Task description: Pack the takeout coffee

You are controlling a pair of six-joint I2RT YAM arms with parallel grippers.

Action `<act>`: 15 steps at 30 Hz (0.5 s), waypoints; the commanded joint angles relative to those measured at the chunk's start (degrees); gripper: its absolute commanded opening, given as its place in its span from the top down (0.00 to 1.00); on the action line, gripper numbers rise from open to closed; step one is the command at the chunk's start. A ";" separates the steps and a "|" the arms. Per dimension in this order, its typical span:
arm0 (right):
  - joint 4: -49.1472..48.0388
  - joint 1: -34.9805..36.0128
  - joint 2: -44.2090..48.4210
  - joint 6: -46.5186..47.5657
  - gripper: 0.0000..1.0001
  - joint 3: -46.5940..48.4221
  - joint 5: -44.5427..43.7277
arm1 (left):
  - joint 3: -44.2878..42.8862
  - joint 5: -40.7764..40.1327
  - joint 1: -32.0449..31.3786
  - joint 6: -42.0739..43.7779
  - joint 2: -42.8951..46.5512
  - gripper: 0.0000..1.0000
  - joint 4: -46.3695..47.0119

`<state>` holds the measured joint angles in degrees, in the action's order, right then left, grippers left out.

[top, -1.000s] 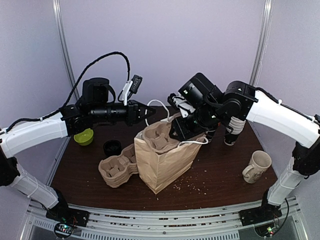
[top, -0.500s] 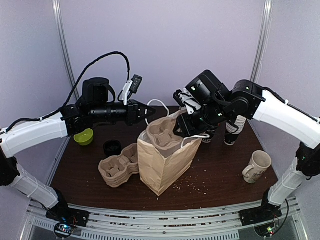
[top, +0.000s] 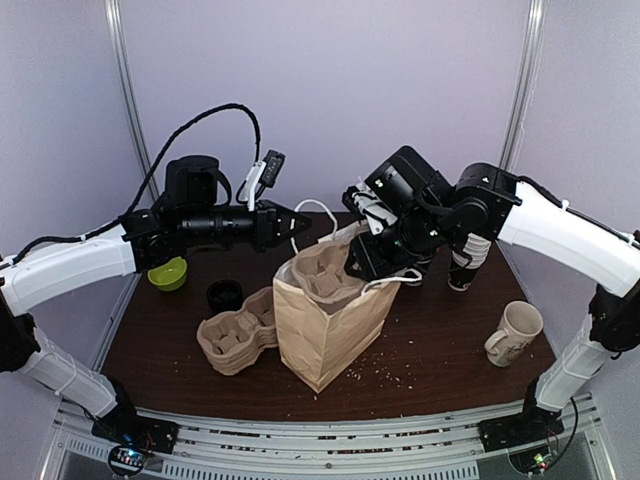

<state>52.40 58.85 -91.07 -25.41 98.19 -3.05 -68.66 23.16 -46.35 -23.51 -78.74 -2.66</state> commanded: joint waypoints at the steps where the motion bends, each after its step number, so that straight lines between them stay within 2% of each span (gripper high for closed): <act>1: 3.90 0.14 -1.78 2.00 0.64 0.67 0.53 | -0.66 0.38 -0.23 0.30 -0.27 1.00 3.33; 8: 7.33 -0.37 -1.93 2.98 0.64 2.87 -4.65 | -0.86 0.18 -0.23 0.73 -0.27 1.00 3.28; 15: 5.64 -0.53 -2.59 3.43 0.64 1.65 -1.84 | -0.97 0.22 -0.23 0.14 -0.60 1.00 3.36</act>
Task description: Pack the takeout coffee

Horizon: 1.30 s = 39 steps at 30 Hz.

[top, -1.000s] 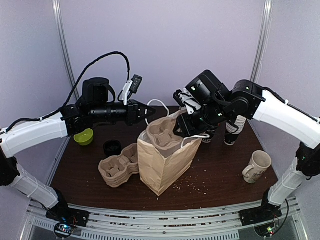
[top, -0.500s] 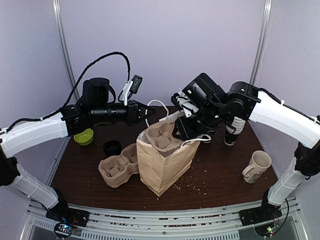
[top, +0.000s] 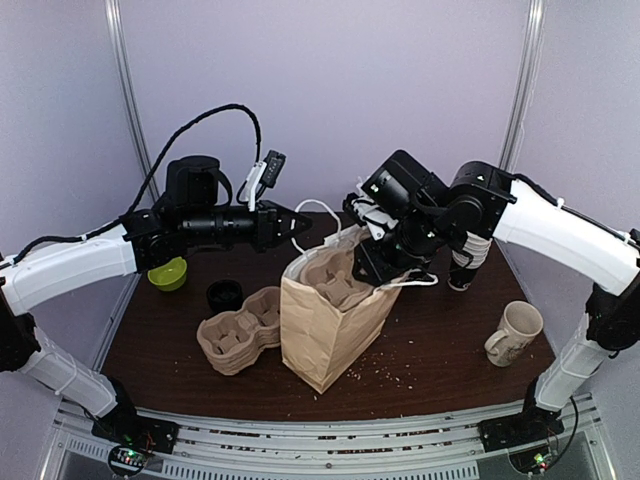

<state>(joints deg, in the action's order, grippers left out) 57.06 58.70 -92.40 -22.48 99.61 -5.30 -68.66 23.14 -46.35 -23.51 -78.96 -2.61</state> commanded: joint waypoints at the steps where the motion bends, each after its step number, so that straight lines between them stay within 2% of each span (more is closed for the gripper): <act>1: 0.17 -0.41 -1.36 0.51 0.64 -0.28 1.28 | -0.97 0.24 -0.23 0.06 -0.45 1.00 3.32; 22: -10.91 -1.68 -4.87 -0.13 0.62 -8.14 7.85 | 0.44 -0.76 -0.23 -0.64 -1.26 1.00 4.22; 33: -12.98 -2.02 -4.54 -0.09 0.61 -11.07 9.25 | 4.11 -7.00 -0.26 -9.07 -1.07 1.00 7.45; 39: -16.94 -2.04 -0.91 -0.43 0.60 -13.56 8.58 | 4.45 -10.34 -0.23 -11.83 -0.50 1.00 6.90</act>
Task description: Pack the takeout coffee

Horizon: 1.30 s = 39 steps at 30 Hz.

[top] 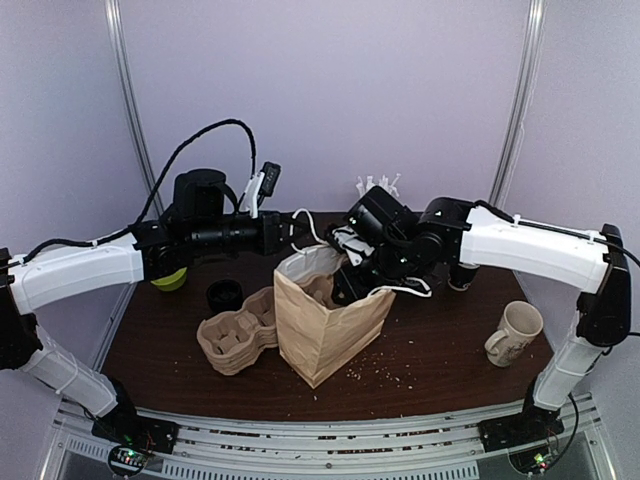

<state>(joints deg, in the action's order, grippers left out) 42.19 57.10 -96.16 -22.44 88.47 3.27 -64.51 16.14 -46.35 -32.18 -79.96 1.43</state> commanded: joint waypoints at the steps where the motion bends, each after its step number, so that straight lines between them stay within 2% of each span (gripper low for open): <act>1: -2.76 -0.45 3.56 -0.40 0.60 -3.05 0.10 | 0.04 -3.92 -0.23 -3.53 0.44 1.00 2.37; 8: -6.10 -0.05 7.81 0.71 0.61 -6.32 1.33 | -4.20 -5.58 -0.23 -4.76 -2.13 1.00 -3.09; 15: -3.15 0.75 7.47 4.08 0.60 -5.49 2.82 | -8.43 -4.72 -0.26 -5.89 -5.33 1.00 -7.41; 24: 0.58 0.82 4.60 4.97 0.61 -3.30 2.06 | -8.83 -3.89 -0.23 -5.82 -4.76 1.00 -6.05; 39: -0.32 0.89 -1.44 4.02 0.60 -1.56 1.77 | -6.74 -1.49 -0.23 -5.87 -4.07 1.00 -3.95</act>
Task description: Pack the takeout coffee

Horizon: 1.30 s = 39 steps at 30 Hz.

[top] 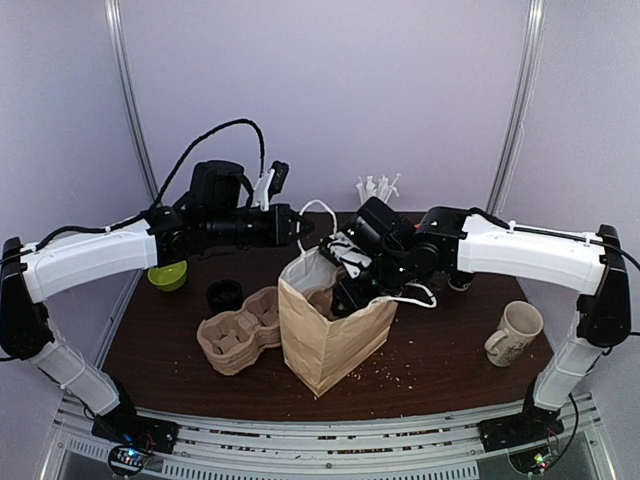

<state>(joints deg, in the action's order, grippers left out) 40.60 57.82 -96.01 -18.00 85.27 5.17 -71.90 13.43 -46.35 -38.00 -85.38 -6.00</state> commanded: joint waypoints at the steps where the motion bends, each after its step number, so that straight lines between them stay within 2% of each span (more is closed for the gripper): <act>1: 0.92 0.12 -1.81 -0.67 0.60 1.65 -0.22 | 0.77 1.29 -0.23 0.01 1.43 1.00 3.53; 6: -0.08 0.12 -3.06 -1.22 0.59 1.65 0.45 | 1.48 1.64 -0.24 -0.11 1.54 1.00 3.80; 14: -0.23 0.10 -3.51 -1.51 0.50 1.86 1.16 | 1.76 1.58 -0.23 -0.05 1.62 1.00 3.89; 39: 2.33 0.14 -6.52 -1.96 0.45 2.93 1.34 | 2.10 2.02 -0.23 0.10 1.23 1.00 3.89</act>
<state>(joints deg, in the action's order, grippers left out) 41.58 57.84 -100.29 -19.79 87.88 6.50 -70.50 14.55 -46.35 -38.02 -85.17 -4.38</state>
